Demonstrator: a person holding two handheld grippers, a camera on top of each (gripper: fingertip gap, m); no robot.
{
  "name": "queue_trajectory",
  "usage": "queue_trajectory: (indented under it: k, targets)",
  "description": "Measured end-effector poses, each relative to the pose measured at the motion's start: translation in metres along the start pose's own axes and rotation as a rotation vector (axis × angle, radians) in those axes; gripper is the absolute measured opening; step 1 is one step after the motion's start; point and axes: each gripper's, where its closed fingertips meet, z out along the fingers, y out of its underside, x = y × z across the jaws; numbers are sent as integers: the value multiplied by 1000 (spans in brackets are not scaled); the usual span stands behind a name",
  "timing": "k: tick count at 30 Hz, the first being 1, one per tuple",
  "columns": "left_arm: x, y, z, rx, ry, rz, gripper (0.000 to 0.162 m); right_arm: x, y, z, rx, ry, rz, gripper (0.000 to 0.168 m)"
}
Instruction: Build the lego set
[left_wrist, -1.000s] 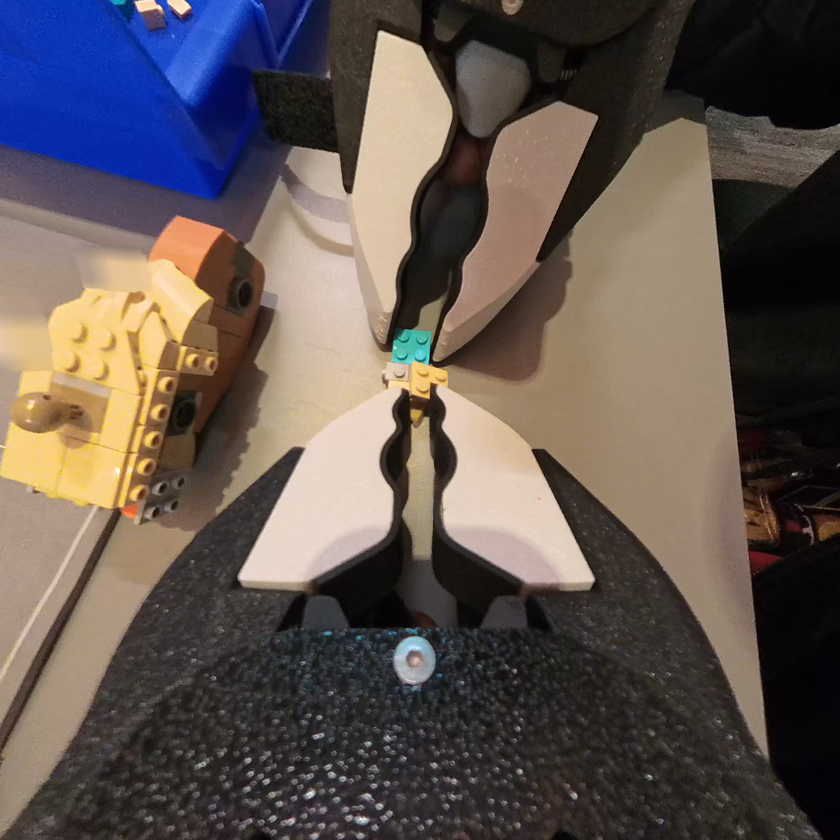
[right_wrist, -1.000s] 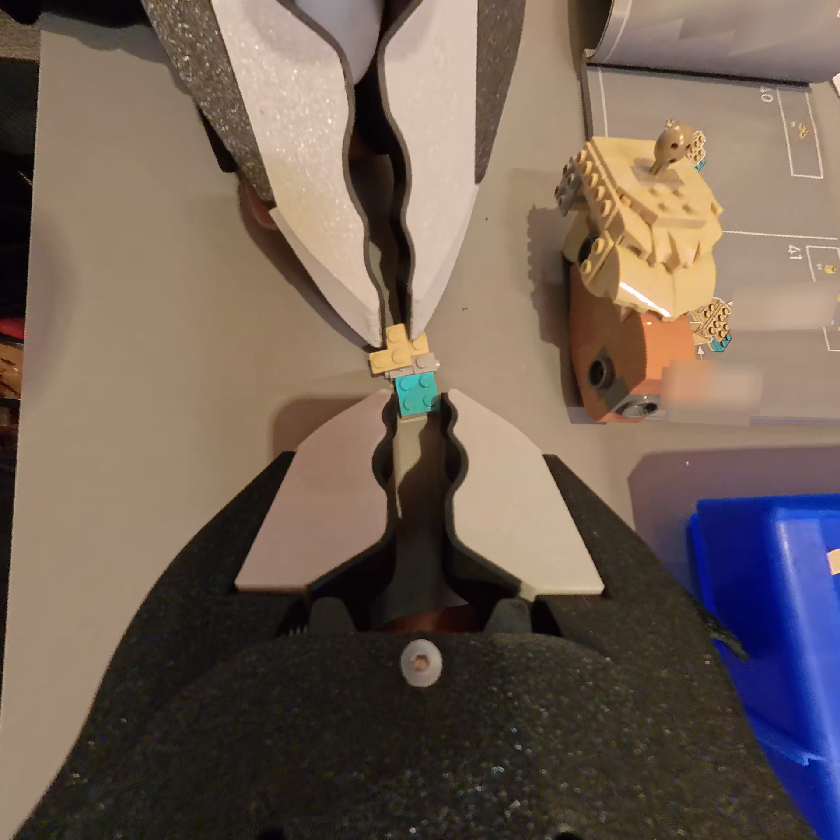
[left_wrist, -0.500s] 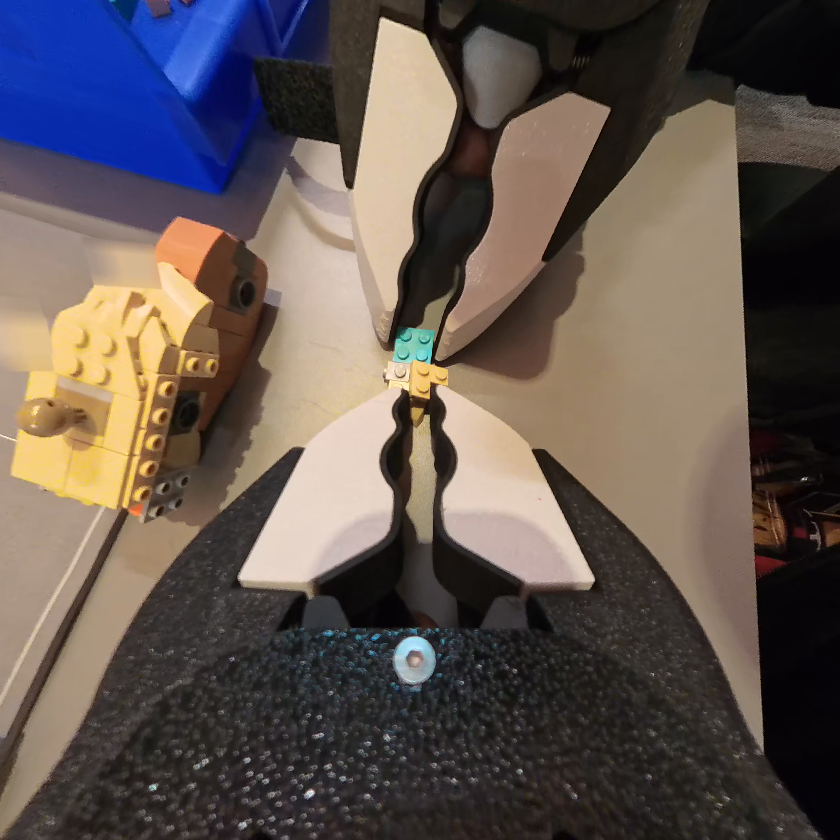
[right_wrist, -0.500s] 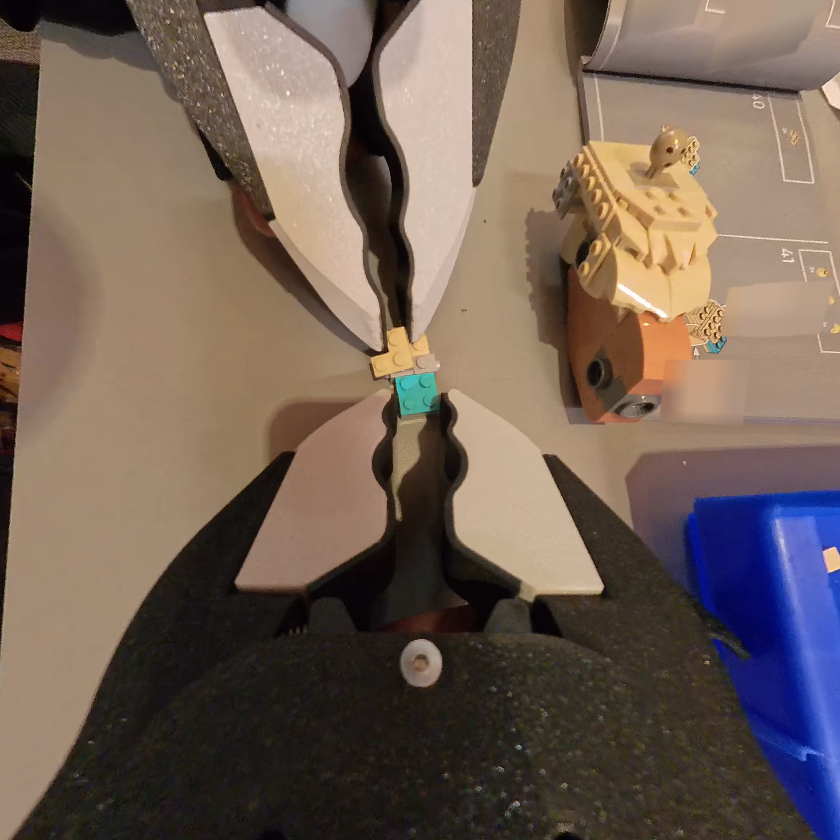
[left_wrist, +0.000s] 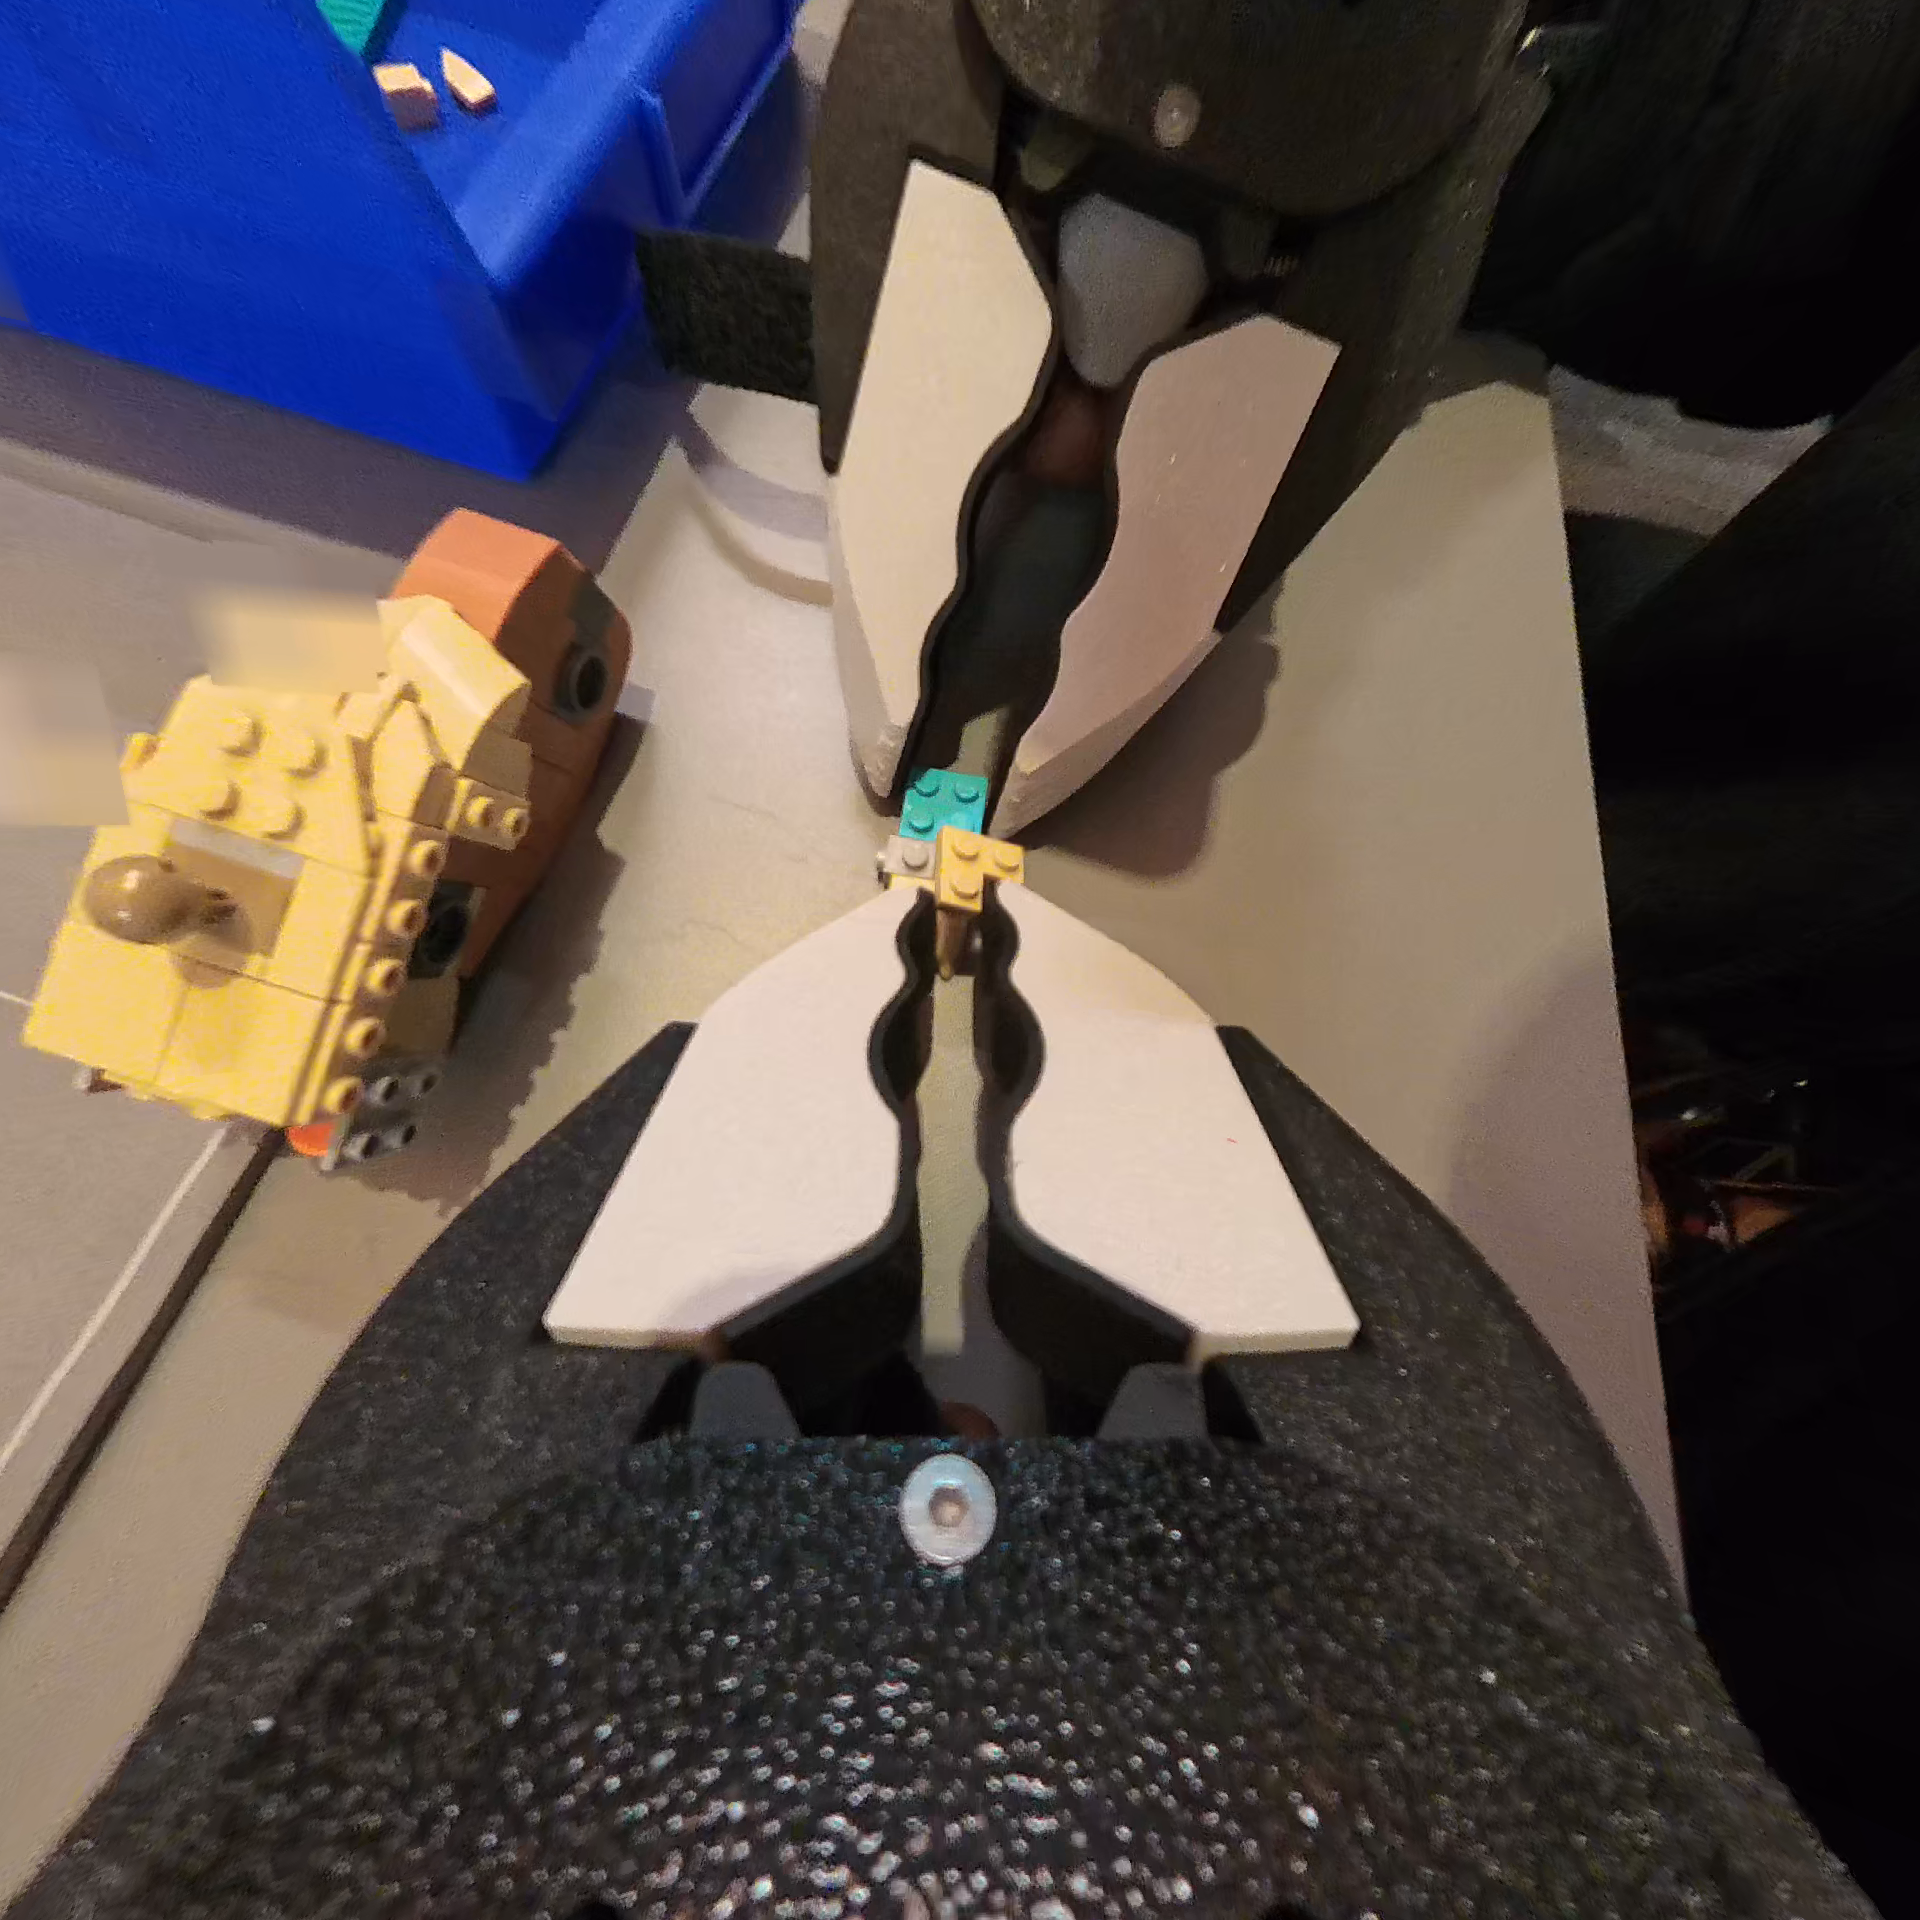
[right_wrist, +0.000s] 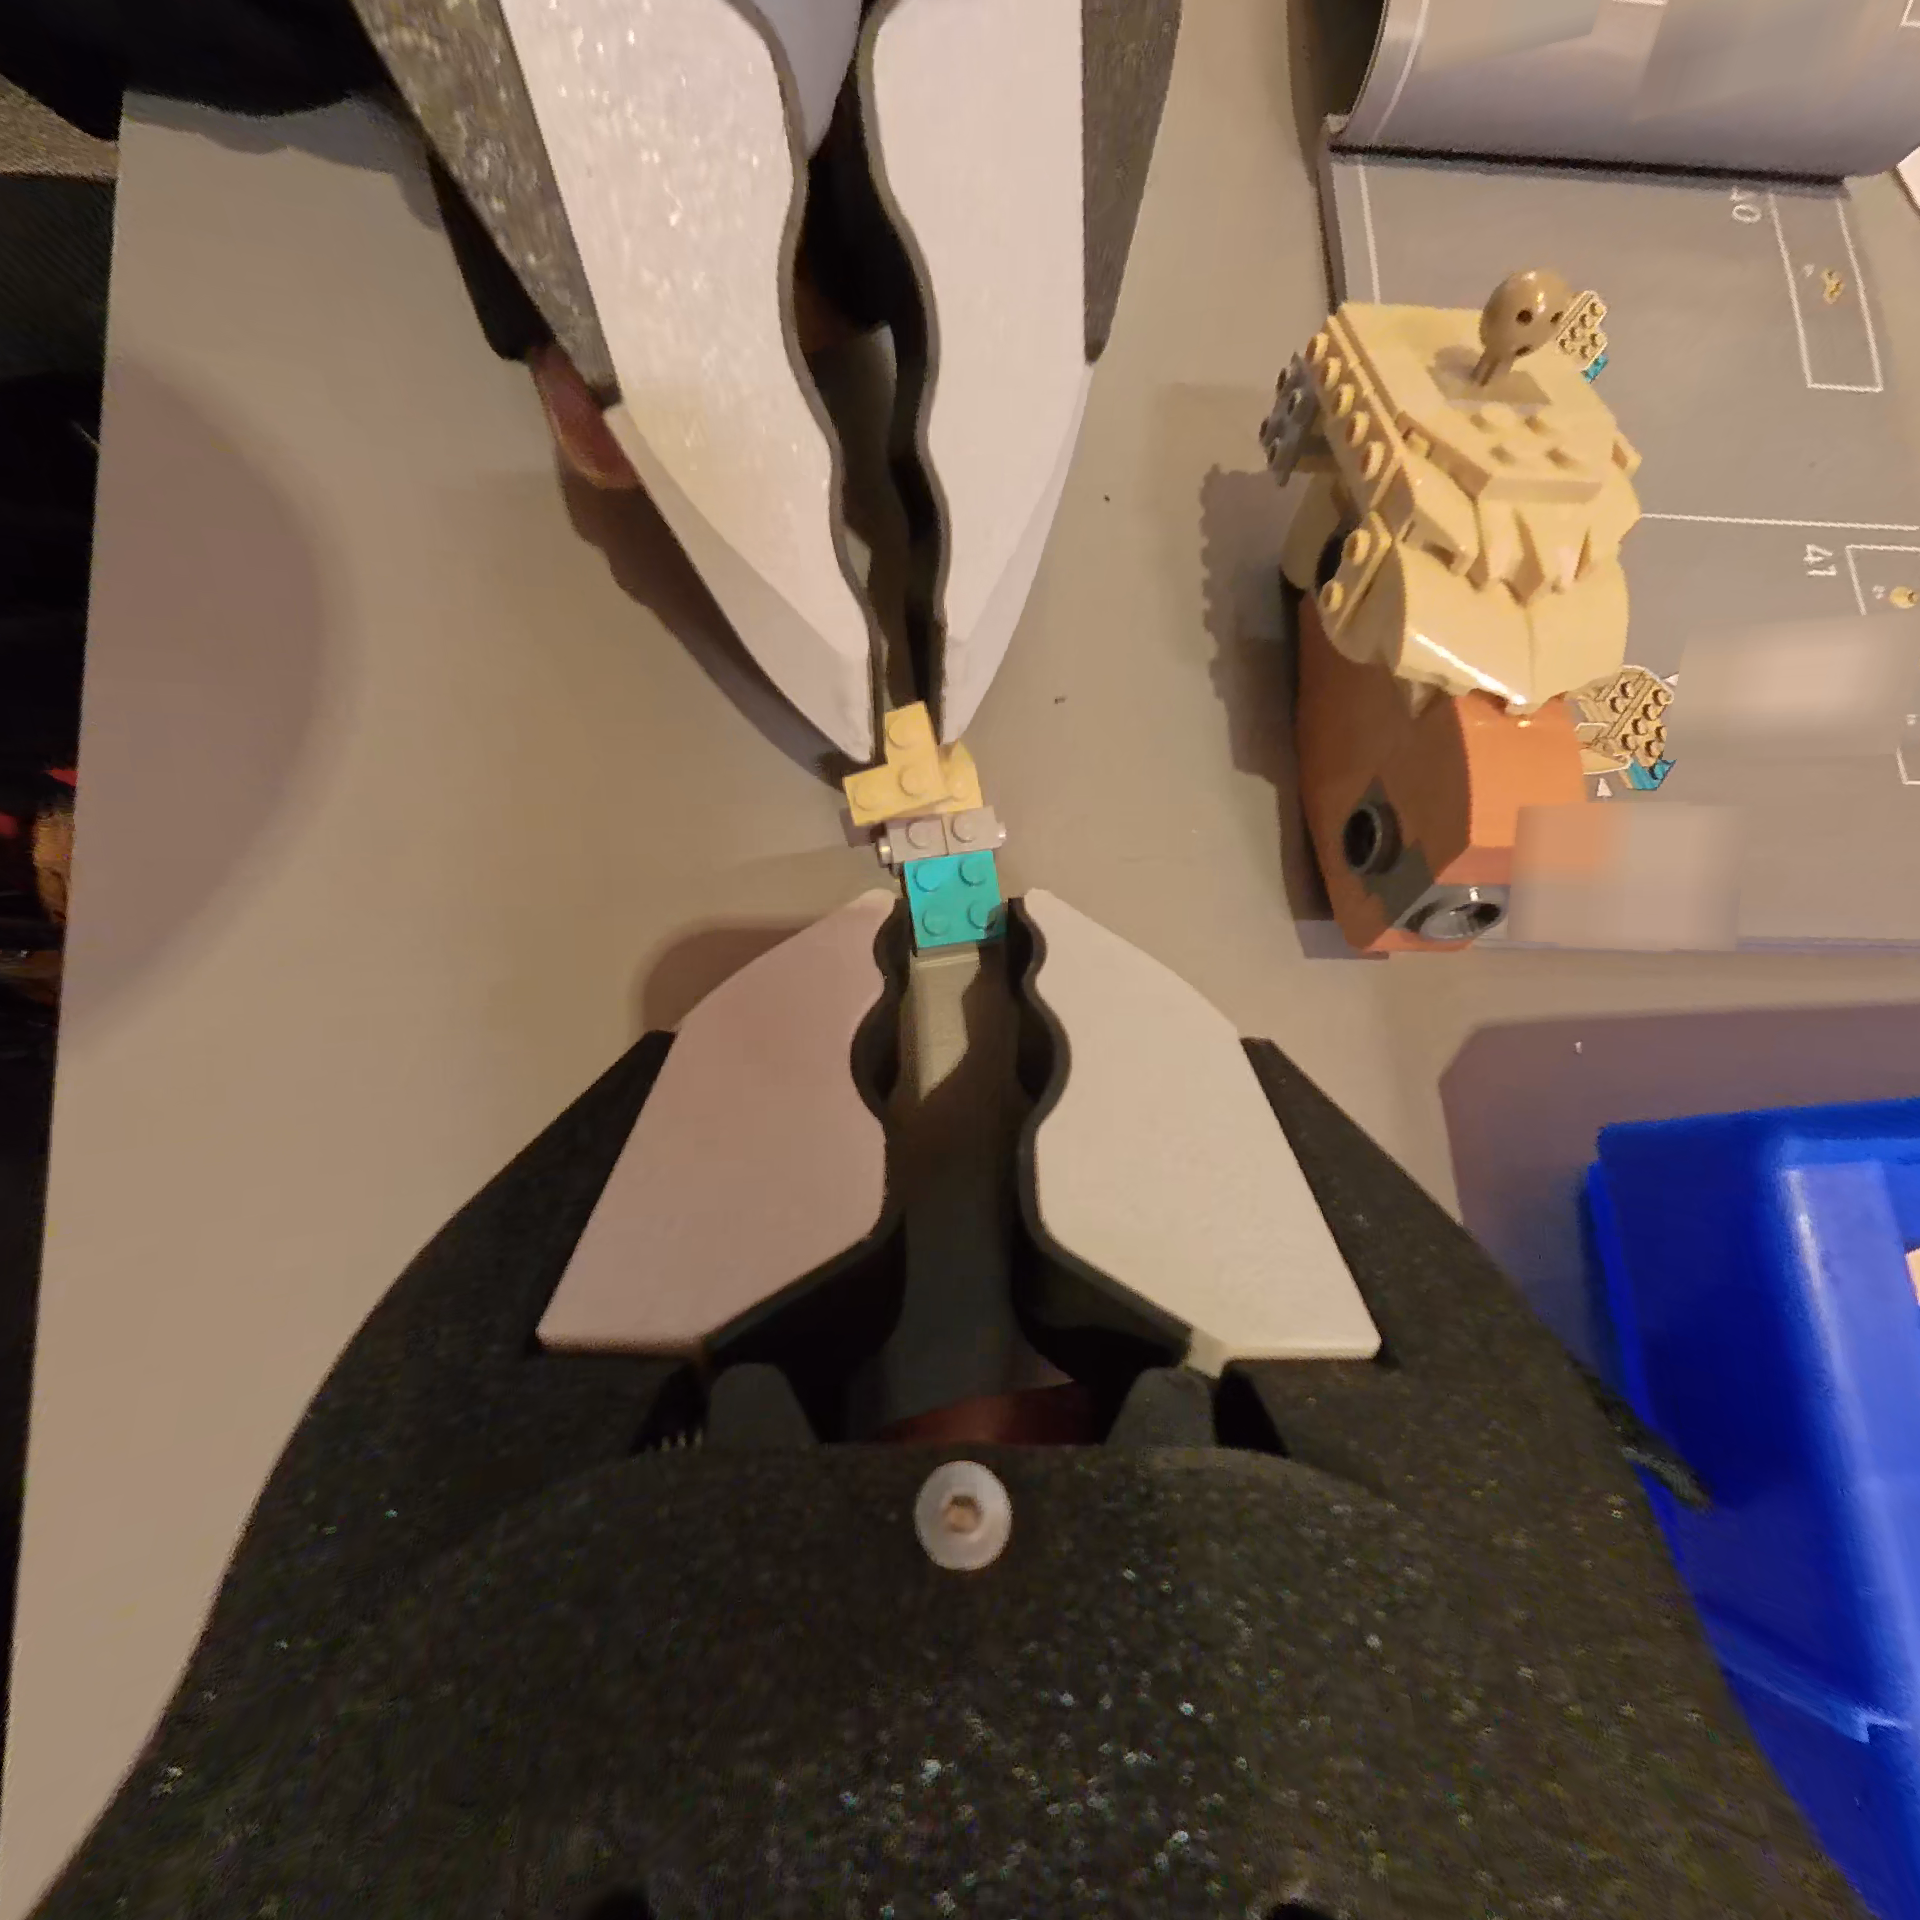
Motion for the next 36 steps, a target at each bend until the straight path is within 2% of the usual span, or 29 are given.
queue_trajectory:
  k: [9, 24, 36]
  targets:
    - [-2, -7, -10, 89, 55, -84, 8, 0, 0, 0, 2, -11, 8, 18]
    - [-4, -8, -12, 103, 68, -121, 8, 0, 0, -2, 15, -12, 10, 17]
    - [-7, -10, -17, 150, -6, -207, 8, 3, -9, -12, 100, 31, 8, 27]
